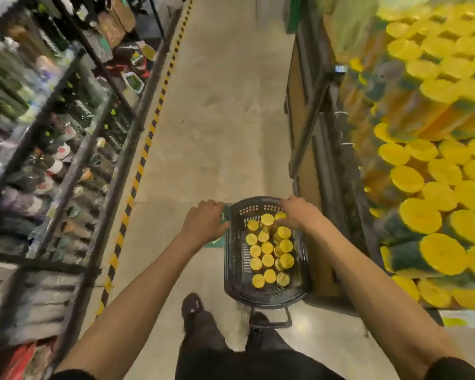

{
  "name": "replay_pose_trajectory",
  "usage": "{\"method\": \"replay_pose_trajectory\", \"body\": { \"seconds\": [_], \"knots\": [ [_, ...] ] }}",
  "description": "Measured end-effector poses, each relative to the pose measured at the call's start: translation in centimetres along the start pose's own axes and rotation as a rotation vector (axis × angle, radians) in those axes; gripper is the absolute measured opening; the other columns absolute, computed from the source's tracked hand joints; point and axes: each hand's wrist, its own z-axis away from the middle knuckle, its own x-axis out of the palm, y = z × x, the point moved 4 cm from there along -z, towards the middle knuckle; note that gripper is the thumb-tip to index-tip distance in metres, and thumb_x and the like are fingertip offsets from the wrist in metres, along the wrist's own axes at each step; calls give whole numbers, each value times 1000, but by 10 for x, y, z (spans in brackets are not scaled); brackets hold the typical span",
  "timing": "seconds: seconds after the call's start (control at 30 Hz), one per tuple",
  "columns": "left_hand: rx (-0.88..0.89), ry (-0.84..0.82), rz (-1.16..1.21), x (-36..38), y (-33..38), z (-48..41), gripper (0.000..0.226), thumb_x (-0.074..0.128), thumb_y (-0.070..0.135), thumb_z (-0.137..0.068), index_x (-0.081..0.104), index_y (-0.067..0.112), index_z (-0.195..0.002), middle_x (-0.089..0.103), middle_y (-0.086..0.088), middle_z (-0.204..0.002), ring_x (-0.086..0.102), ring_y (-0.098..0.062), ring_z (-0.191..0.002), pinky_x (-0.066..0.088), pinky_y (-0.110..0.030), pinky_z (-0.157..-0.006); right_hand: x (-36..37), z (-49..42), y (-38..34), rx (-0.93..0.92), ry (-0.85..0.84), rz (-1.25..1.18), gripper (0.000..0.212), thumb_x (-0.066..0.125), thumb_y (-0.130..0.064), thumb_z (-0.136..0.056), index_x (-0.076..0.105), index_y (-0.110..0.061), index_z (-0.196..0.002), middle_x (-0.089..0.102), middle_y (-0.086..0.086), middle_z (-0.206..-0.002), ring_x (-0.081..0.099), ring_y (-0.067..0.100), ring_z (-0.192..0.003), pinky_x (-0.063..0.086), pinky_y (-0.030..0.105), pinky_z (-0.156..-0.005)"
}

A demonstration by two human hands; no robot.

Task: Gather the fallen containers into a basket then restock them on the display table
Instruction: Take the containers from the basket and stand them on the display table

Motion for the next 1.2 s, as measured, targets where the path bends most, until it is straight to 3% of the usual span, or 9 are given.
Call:
{"method": "replay_pose_trajectory", "body": {
  "seconds": [0.27,0.4,0.63,0.8,1.0,1.2],
  "knots": [
    [378,-132,-101,24,6,-111,47,53,47,-88,56,15,-122,63,-12,-105,60,-34,-98,53,-43,-76,49,-14,35,431,46,-258,58,58,-46,-91,50,-10,-135,51,15,-133,50,37,-122,46,45,-95],
    [520,-205,-107,45,11,-154,43,54,44,-88,56,12,-117,61,-16,-106,58,-37,-101,51,-42,-77,93,-17,37,643,49,-408,46,57,-41,-91,53,-8,-124,52,16,-124,50,38,-118,47,46,-93],
    [620,-255,-60,119,20,-230,45,53,42,-90,52,14,-124,59,-16,-112,55,-35,-107,50,-43,-80,183,-53,37,837,63,-515,50,58,-44,-94,50,-7,-126,52,16,-125,50,36,-117,46,46,-89],
    [648,-322,-55,209,22,-288,48,54,32,-92,47,8,-133,56,-25,-121,52,-41,-114,45,-45,-87,254,-89,54,935,119,-577,48,56,-41,-93,49,-5,-126,53,17,-123,51,37,-116,46,46,-87],
    [676,-375,-34,318,16,-349,56,52,41,-87,49,6,-131,55,-27,-118,52,-43,-111,45,-48,-88,360,-149,65,1091,131,-757,52,55,-39,-93,46,-1,-127,47,19,-129,45,40,-122,44,48,-91],
    [738,-327,-1,405,20,-400,64,54,49,-85,46,6,-132,53,-23,-122,51,-42,-112,45,-50,-91,433,-194,84,1257,250,-752,63,61,-48,-92,46,0,-130,51,21,-132,47,38,-124,47,47,-93]
  ]
}}
